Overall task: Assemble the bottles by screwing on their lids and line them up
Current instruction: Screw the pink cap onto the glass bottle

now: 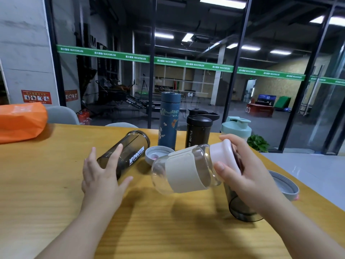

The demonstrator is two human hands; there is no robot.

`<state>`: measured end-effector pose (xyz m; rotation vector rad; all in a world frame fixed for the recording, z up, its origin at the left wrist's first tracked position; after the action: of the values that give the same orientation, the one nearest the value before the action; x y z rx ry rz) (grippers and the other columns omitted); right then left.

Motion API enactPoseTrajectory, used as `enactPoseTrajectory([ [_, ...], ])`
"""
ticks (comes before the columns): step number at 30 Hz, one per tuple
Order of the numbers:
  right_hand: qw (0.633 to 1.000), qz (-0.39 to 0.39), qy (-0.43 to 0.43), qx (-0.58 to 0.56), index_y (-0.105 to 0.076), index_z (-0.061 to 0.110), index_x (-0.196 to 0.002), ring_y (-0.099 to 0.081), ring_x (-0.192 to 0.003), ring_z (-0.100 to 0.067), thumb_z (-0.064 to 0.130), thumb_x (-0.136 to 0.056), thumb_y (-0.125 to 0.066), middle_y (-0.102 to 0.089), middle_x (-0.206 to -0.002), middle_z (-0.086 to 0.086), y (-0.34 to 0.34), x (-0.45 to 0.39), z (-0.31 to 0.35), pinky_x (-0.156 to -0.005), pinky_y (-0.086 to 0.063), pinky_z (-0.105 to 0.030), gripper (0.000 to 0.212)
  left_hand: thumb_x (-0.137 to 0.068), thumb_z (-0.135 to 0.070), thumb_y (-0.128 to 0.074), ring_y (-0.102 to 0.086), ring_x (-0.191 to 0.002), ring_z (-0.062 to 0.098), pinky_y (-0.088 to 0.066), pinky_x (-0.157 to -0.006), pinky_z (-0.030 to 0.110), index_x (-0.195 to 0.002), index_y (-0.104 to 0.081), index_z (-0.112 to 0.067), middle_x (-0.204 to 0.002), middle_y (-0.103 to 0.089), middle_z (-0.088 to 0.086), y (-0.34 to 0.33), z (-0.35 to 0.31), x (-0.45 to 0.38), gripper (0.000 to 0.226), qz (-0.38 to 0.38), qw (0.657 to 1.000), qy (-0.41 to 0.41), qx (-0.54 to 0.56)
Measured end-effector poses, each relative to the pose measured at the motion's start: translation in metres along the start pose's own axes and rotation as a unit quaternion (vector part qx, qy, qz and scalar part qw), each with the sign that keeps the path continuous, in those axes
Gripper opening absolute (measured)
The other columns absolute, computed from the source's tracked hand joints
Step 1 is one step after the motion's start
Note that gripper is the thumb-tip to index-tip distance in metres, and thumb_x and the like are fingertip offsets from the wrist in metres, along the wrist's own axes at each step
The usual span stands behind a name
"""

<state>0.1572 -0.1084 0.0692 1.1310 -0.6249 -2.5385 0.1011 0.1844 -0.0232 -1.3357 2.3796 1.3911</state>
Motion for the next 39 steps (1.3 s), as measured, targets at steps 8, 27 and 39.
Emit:
enactPoseTrajectory([
  [8, 0.999, -0.029, -0.021, -0.026, -0.044, 0.068, -0.095, -0.062, -0.081, 0.003, 0.064, -0.064, -0.052, -0.060, -0.098, 0.032, 0.006, -0.002, -0.003, -0.055, -0.047, -0.011, 0.032, -0.083, -0.031, -0.071, -0.016, -0.141, 0.040, -0.029, -0.109, 0.051, -0.148, -0.019, -0.042, -0.156, 0.004, 0.011, -0.008, 0.006, -0.017, 0.083, 0.019, 1.000, 0.009, 0.009],
  [27, 0.993, -0.038, -0.114, -0.007, -0.052, 0.038, -0.115, -0.060, -0.087, 0.000, 0.055, -0.057, -0.081, -0.059, -0.098, 0.015, -0.009, -0.045, 0.007, -0.061, -0.047, -0.009, 0.067, -0.076, -0.028, -0.076, -0.053, -0.107, 0.028, -0.050, -0.087, 0.046, -0.136, -0.043, -0.042, -0.127, -0.039, 0.002, 0.000, 0.026, -0.019, 0.069, 0.005, 0.976, 0.054, 0.211],
  [39, 0.986, -0.040, -0.148, -0.061, -0.044, 0.025, -0.133, -0.058, -0.098, -0.008, 0.050, -0.065, -0.079, -0.056, -0.119, 0.005, -0.040, -0.098, 0.035, -0.074, -0.050, -0.024, 0.080, -0.081, -0.036, -0.070, -0.050, -0.102, 0.016, -0.037, -0.081, 0.030, -0.137, -0.042, -0.033, -0.128, -0.050, 0.002, 0.010, 0.033, -0.020, 0.063, -0.035, 0.932, 0.092, 0.348],
])
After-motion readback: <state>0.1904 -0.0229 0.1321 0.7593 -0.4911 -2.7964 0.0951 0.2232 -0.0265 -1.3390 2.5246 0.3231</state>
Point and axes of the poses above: each hand's wrist, its own x-axis away from the middle knuckle, its own y-axis out of the back of the hand, z = x × y, the point moved 9 cm from there along -x, towards the middle knuckle
